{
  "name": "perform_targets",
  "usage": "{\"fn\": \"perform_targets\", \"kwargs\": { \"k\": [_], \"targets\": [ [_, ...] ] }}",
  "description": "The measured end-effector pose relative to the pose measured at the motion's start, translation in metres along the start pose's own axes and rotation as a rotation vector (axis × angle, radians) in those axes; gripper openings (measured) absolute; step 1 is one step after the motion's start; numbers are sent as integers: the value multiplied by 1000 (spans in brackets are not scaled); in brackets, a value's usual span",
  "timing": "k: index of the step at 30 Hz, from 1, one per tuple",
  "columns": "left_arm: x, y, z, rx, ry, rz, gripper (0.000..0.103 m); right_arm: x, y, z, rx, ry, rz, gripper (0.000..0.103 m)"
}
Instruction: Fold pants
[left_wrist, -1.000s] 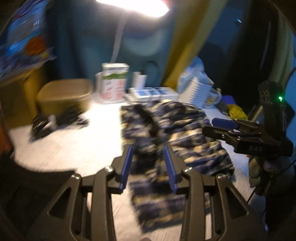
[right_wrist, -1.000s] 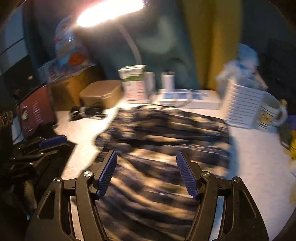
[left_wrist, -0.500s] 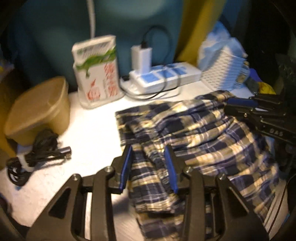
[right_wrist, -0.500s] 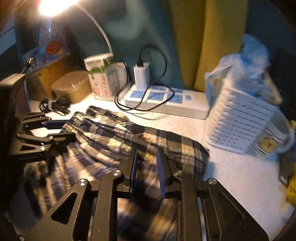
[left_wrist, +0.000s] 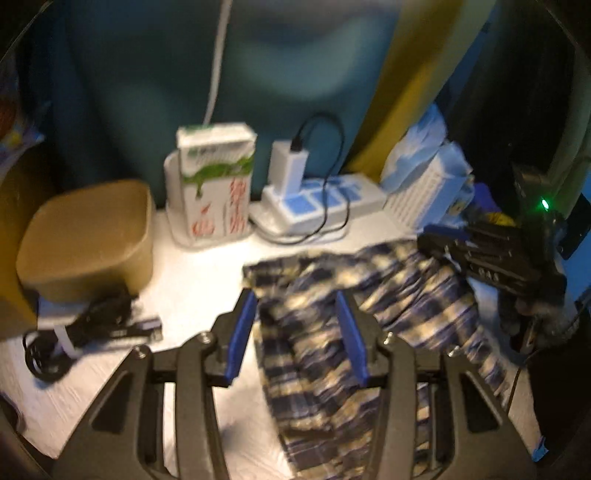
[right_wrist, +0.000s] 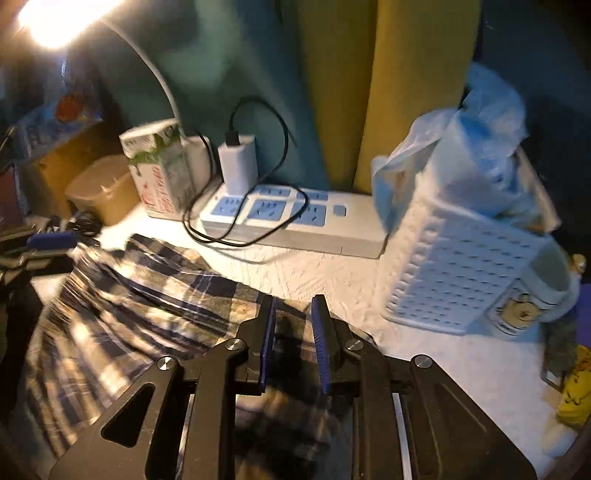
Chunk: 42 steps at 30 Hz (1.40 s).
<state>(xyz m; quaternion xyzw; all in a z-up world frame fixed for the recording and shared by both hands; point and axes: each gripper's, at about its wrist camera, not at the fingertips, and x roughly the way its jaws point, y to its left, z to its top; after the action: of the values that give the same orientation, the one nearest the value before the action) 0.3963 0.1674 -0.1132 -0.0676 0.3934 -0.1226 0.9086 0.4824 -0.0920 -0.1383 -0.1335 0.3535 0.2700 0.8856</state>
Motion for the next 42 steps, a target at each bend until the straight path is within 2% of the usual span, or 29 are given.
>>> {"fn": "perform_targets", "kwargs": {
  "k": [3,5,7,9,14,18,20,24,28,29,31,35,36,40,42],
  "targets": [
    [12,-7,10,30,9,5,47,-6,14,-9,-43,35,53,22],
    [32,-8,14,47,55,19,47,2,21,-19,-64,72,58,23],
    [53,-9,11,52,112,54,47,11,25,-30,-67,115,62,33],
    [71,-3,7,42,154,79,47,16,29,-38,-74,124,68,36],
    [81,2,3,32,153,94,49,-1,31,-54,-83,122,61,39],
    [55,-2,10,19,99,134,49,-36,25,-69,-54,99,27,48],
    [34,-3,13,15,55,145,49,-52,23,-76,-35,83,11,58],
    [-14,-13,7,12,-24,132,49,-90,23,-96,5,49,25,59],
    [-43,-36,-19,41,-25,87,49,-113,46,-126,-8,45,68,59],
    [-46,-42,-26,49,-13,72,49,-114,51,-131,-17,49,70,58],
    [-45,-56,-41,65,14,49,49,-111,63,-143,-33,60,96,43],
    [-28,-79,-71,70,76,16,49,-101,74,-156,-13,58,88,23],
    [-27,-82,-79,61,87,11,49,-100,74,-157,1,55,82,11],
    [-26,-86,-99,31,111,4,49,-112,85,-162,-9,18,75,5],
    [-23,-84,-107,22,125,6,49,-113,91,-166,-30,27,69,5]
  ]
}}
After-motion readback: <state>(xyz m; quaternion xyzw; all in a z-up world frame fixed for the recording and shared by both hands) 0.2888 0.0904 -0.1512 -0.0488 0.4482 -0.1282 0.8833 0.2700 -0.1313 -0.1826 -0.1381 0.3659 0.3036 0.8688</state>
